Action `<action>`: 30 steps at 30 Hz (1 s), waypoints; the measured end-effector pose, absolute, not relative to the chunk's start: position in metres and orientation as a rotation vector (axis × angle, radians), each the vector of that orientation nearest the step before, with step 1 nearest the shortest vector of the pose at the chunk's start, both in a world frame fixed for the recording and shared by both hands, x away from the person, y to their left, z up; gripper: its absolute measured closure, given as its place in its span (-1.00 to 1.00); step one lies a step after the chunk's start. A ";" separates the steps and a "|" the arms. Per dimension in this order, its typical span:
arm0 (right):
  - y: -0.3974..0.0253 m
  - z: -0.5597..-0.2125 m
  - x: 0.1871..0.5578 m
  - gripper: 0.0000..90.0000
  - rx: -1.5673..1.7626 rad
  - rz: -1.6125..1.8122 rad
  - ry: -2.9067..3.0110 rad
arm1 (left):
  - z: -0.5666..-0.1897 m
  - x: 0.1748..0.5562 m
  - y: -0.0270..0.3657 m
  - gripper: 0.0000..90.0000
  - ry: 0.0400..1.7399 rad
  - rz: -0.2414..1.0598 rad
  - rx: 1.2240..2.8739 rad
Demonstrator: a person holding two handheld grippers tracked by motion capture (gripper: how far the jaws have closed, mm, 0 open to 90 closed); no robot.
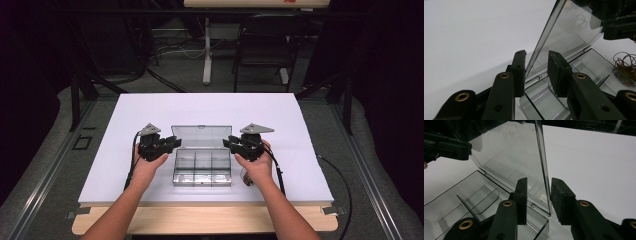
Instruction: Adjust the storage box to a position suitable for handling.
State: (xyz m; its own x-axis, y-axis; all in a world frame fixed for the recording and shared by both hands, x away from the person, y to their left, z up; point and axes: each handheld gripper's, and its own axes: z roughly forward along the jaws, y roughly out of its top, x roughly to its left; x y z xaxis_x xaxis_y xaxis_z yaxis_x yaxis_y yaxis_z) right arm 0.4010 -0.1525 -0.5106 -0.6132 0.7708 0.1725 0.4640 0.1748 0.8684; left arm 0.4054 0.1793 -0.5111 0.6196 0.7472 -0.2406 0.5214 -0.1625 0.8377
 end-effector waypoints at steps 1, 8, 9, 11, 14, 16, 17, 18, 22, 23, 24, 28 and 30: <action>-0.153 -0.511 0.401 0.50 1.176 1.412 2.148 | -0.511 0.405 0.179 0.52 1.026 0.277 1.828; -0.151 -0.512 0.401 0.52 1.183 1.394 2.137 | -0.513 0.407 0.178 0.50 1.027 0.279 1.825; -0.151 -0.512 0.402 0.53 1.187 1.392 2.136 | -0.514 0.407 0.177 0.50 1.027 0.276 1.820; -0.151 -0.512 0.402 0.55 1.192 1.397 2.136 | -0.514 0.408 0.178 0.50 1.027 0.273 1.820; -0.152 -0.513 0.403 0.55 1.195 1.397 2.135 | -0.515 0.409 0.178 0.50 1.027 0.267 1.821; -0.152 -0.513 0.404 0.55 1.199 1.398 2.133 | -0.516 0.410 0.178 0.51 1.029 0.266 1.817; -0.152 -0.513 0.404 0.54 1.204 1.402 2.129 | -0.516 0.411 0.178 0.51 1.029 0.267 1.816; -0.152 -0.514 0.404 0.54 1.209 1.407 2.130 | -0.517 0.411 0.178 0.51 1.032 0.264 1.815; -0.152 -0.513 0.406 0.55 1.214 1.406 2.130 | -0.518 0.412 0.178 0.51 1.033 0.260 1.818; -0.152 -0.514 0.406 0.55 1.215 1.406 2.129 | -0.518 0.412 0.178 0.51 1.034 0.257 1.820; -0.152 -0.514 0.406 0.55 1.215 1.410 2.128 | -0.519 0.413 0.177 0.51 1.037 0.262 1.816; -0.152 -0.514 0.407 0.54 1.222 1.410 2.124 | -0.520 0.414 0.176 0.50 1.042 0.259 1.817; -0.151 -0.514 0.407 0.54 1.220 1.409 2.129 | -0.521 0.415 0.176 0.50 1.042 0.259 1.819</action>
State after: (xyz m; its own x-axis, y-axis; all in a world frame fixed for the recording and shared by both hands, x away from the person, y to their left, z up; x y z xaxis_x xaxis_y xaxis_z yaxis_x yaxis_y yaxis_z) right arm 0.4073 -0.1511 -0.5142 -0.5889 0.7861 0.1877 0.4799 0.1532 0.8639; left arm 0.4145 0.1762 -0.5210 0.6081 0.7489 -0.2633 0.5390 -0.1460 0.8295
